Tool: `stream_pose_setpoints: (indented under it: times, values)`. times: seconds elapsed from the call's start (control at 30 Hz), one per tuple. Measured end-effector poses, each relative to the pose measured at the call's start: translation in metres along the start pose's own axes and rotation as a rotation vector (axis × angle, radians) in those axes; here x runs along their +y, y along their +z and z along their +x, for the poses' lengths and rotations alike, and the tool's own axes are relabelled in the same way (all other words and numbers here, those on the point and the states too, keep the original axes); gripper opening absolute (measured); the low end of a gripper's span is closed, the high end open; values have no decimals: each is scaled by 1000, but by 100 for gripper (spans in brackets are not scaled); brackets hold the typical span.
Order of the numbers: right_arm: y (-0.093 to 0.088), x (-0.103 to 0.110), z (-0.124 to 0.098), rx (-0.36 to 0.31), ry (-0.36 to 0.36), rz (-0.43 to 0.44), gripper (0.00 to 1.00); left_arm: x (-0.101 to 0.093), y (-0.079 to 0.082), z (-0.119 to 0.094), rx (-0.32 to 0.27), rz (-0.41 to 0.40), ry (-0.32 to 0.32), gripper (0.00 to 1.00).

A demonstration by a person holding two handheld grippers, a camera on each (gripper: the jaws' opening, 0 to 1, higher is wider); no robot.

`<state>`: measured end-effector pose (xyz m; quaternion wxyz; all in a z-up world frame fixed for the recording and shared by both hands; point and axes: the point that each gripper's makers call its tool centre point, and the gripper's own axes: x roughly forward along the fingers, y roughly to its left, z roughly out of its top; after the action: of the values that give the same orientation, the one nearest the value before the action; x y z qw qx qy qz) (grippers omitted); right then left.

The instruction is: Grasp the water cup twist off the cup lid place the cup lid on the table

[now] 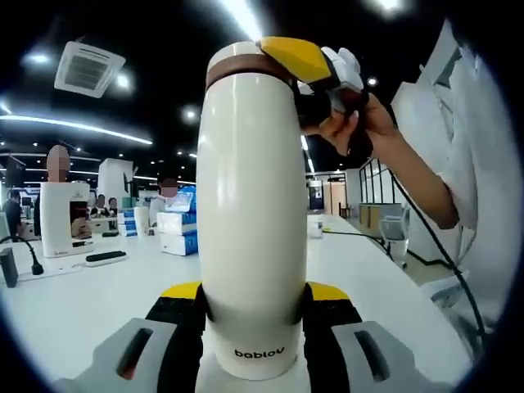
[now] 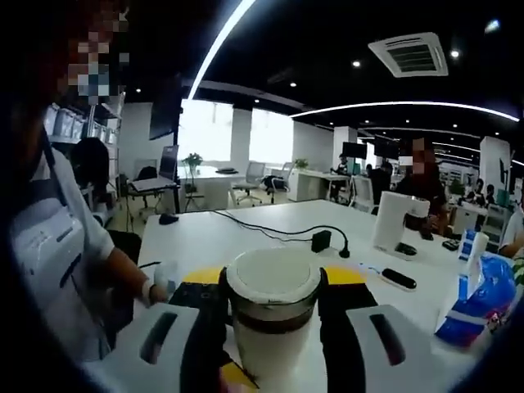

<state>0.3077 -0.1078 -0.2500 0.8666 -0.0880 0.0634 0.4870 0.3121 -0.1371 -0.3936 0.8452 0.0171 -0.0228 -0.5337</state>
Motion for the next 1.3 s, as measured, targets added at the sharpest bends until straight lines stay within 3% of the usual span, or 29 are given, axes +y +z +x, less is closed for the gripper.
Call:
stream_pose_setpoints:
  times: [0.33, 0.5, 0.87, 1.03, 1.17, 1.23, 1.3]
  values:
    - [1, 2, -1, -7, 167, -15, 46, 0, 0, 0, 0, -1, -1, 48]
    - [2, 5, -1, -45, 278, -26, 46, 1, 0, -1, 0, -2, 0, 48]
    - [3, 7, 0, -80, 391, -37, 46, 1, 0, -1, 1, -6, -1, 48]
    - [2, 9, 0, -80, 423, -37, 46, 1, 0, -1, 1, -7, -1, 48]
    - [2, 8, 0, -69, 405, -10, 47, 1, 0, -1, 2, -7, -1, 48]
    - [1, 5, 1, -61, 372, 21, 53, 2, 0, -1, 1, -5, -1, 48]
    - [2, 3, 0, -62, 340, 63, 67, 2, 0, -1, 1, -4, -2, 48]
